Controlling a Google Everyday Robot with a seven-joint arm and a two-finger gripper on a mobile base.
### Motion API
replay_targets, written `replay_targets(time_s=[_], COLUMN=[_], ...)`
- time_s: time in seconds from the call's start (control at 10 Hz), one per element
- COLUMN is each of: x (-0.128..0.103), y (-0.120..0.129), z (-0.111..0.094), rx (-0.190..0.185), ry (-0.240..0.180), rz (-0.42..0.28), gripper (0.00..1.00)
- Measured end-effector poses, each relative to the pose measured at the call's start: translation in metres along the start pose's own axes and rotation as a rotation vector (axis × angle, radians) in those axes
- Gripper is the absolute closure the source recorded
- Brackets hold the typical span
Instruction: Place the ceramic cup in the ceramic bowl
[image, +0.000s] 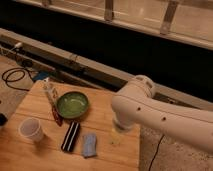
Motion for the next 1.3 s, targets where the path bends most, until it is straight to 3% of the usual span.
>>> replay_targets(time_s=[0.7, 0.9, 1.3], x=[-0.004, -0.027, -0.120], y=[-0.006, -0.019, -0.018], z=[-0.003, -0.008, -0.008], rx=[0.009, 0.020, 0.032], ry=[0.001, 0.005, 0.024], rz=[-0.010, -0.051, -0.196], gripper=[0.20, 0.20, 0.20])
